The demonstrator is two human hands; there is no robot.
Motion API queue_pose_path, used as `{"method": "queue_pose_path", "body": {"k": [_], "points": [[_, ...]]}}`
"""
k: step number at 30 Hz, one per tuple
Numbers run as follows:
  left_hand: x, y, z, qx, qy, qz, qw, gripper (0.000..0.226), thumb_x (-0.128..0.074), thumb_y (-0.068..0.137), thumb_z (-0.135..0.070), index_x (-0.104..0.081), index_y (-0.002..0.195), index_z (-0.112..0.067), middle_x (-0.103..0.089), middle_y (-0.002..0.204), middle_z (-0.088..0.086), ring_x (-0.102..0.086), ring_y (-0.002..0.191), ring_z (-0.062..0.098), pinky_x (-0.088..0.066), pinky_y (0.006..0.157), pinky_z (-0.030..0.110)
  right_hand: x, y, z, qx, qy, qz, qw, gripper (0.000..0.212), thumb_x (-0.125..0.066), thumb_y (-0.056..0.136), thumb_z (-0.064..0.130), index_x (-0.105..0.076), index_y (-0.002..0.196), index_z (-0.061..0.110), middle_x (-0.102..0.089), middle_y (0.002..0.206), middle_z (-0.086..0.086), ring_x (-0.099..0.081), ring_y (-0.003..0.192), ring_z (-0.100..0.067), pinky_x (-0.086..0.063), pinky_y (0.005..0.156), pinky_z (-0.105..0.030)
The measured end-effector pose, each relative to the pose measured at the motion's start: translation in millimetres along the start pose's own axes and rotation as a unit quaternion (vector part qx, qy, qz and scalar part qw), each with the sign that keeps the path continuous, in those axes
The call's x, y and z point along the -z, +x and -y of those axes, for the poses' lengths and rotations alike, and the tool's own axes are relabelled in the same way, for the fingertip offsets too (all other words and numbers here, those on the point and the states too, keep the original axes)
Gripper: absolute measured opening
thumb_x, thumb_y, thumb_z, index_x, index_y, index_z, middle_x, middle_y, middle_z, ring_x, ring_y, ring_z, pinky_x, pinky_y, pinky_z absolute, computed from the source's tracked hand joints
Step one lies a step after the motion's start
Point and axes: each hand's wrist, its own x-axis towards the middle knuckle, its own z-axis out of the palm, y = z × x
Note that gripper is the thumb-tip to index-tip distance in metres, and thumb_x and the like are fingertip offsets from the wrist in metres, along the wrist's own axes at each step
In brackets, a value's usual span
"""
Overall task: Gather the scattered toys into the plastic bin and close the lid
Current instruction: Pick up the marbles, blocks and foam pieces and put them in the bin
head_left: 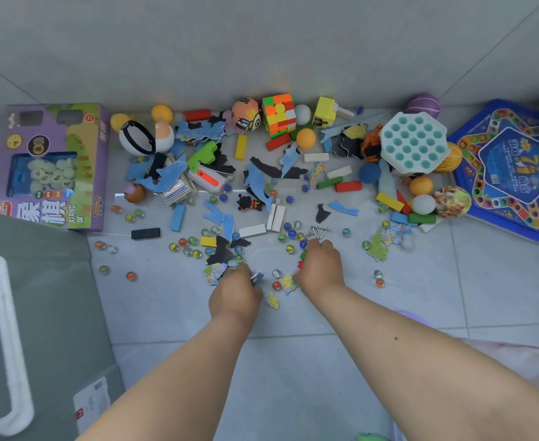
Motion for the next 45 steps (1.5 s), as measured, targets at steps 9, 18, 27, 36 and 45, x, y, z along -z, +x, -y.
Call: {"method": "queue_pose_path", "body": {"k": [9,18,27,36,45], "points": [[16,-5,-3,0.064,-0.432,0.059,0.897,0.008,-0.044,0.092,-0.001,-0.046,0.087,-0.007,-0.059,0.075,0.008,-0.054,0.061,0.025,-0.045,0.055,0.031,8,-2,1,0.013,0.088,-0.031,0.996,0.027,-0.051,0.084,0.006,-0.046,0.110,0.002,-0.058,0.099,-0.015,-0.048,0.089,-0.028,-0.036,0.070,-0.031],[50,-8,-17,0.087,-0.693,0.194,0.689,0.031,-0.034,0.093,-0.006,-0.055,0.113,-0.017,-0.066,0.088,0.010,-0.064,0.067,0.020,-0.051,0.055,0.026,46,-31,64,0.041,0.455,0.088,0.885,0.020,-0.044,0.087,0.002,-0.055,0.094,0.016,-0.057,0.080,0.008,-0.054,0.071,-0.007,-0.045,0.059,-0.018],[63,2,-12,0.127,-0.797,0.225,0.546,0.058,-0.047,0.087,-0.060,-0.063,0.112,-0.010,-0.068,0.104,0.013,-0.064,0.103,0.028,-0.048,0.094,0.042,26,-49,73,0.349,0.113,-0.108,0.924,0.056,-0.050,0.076,0.022,-0.051,0.130,0.009,-0.055,0.127,-0.004,-0.042,0.119,-0.019,-0.034,0.106,-0.031],[72,14,3,0.116,-0.805,0.196,0.548,0.016,-0.067,0.074,-0.028,-0.062,0.072,-0.013,-0.064,0.088,0.010,-0.063,0.070,0.022,-0.052,0.061,0.029,33,-16,64,0.236,0.177,-0.207,0.933,0.048,-0.040,0.074,0.017,-0.060,0.117,0.010,-0.060,0.118,-0.006,-0.049,0.112,-0.025,-0.038,0.097,-0.034],[87,27,33,0.095,-0.788,0.164,0.585,0.014,-0.065,0.075,-0.028,-0.062,0.070,-0.014,-0.062,0.086,0.008,-0.062,0.068,0.019,-0.052,0.058,0.026,16,34,68,0.193,-0.179,-0.040,0.964,0.047,-0.057,0.088,0.024,-0.041,0.132,0.022,-0.019,0.147,-0.018,-0.030,0.126,-0.037,-0.036,0.094,-0.040]]}}
